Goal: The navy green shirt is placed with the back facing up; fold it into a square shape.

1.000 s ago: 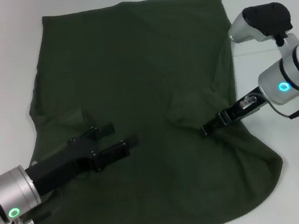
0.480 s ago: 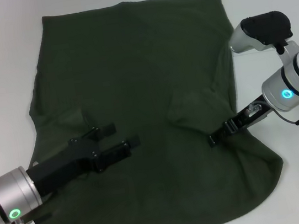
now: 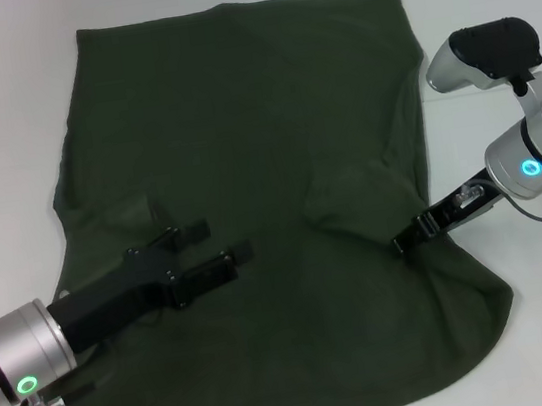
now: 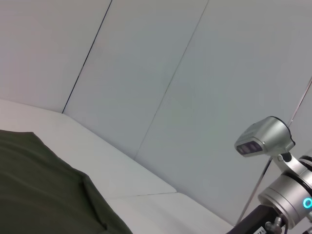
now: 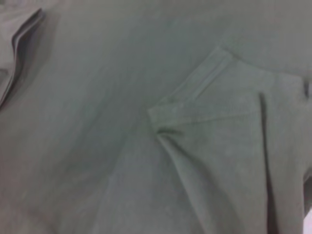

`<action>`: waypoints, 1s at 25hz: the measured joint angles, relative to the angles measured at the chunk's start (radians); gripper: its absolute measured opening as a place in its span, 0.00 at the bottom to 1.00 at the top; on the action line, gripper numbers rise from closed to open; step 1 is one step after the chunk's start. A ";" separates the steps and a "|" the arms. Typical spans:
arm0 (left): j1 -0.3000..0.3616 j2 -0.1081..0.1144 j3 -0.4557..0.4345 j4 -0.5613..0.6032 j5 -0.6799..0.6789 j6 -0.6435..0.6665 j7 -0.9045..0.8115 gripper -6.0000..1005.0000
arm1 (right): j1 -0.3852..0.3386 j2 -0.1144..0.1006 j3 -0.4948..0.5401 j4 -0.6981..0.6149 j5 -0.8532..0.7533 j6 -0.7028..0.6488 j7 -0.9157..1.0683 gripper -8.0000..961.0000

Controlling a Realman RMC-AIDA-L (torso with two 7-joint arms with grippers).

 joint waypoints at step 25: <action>0.000 0.000 0.000 0.000 -0.012 0.000 0.006 0.90 | -0.004 0.006 -0.005 -0.006 -0.001 0.032 -0.023 0.27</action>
